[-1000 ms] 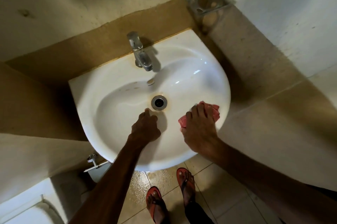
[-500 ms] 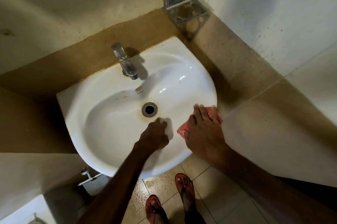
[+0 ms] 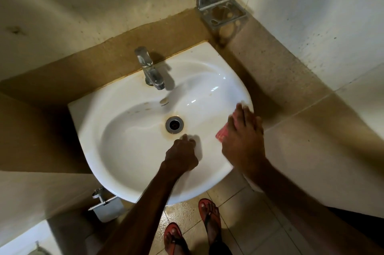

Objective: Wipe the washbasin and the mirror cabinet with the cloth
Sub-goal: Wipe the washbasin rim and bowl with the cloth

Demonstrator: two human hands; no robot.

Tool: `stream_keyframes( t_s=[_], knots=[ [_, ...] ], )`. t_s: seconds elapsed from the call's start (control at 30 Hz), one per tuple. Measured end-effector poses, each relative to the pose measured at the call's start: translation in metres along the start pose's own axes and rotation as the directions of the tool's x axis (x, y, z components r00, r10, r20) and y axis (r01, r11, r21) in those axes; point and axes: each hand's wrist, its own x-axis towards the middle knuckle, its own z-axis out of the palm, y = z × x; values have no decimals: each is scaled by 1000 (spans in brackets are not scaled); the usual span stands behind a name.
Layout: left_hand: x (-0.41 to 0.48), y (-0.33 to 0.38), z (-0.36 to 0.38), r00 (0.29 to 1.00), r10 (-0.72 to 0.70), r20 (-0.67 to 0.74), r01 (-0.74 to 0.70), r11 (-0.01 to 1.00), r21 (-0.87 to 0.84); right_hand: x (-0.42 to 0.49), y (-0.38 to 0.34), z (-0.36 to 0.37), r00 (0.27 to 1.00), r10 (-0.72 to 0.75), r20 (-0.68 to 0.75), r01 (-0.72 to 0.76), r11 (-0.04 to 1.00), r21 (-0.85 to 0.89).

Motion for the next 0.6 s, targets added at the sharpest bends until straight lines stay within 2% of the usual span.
stream_keyframes(
  t_s=[0.13,0.2,0.27,0.43,0.6],
  knots=[
    [1,4,0,1000,-12,-22,12,1000,26,-31,0,11,999,-49,-24,51,994,96],
    [1,7,0,999,-21,-38,23,999,35,-11,9,12,998,-52,-27,54,995,88],
    [0,10,-1,997,-42,-62,44,999,28,26,22,13,994,-45,-103,53,996,76],
    [-3,20,-5,995,-76,-61,78,997,28,76,34,9,985,90,-145,-60,977,203],
    [-6,23,-12,996,-75,-47,77,996,38,1,12,10,976,200,-90,-167,944,286]
  ],
)
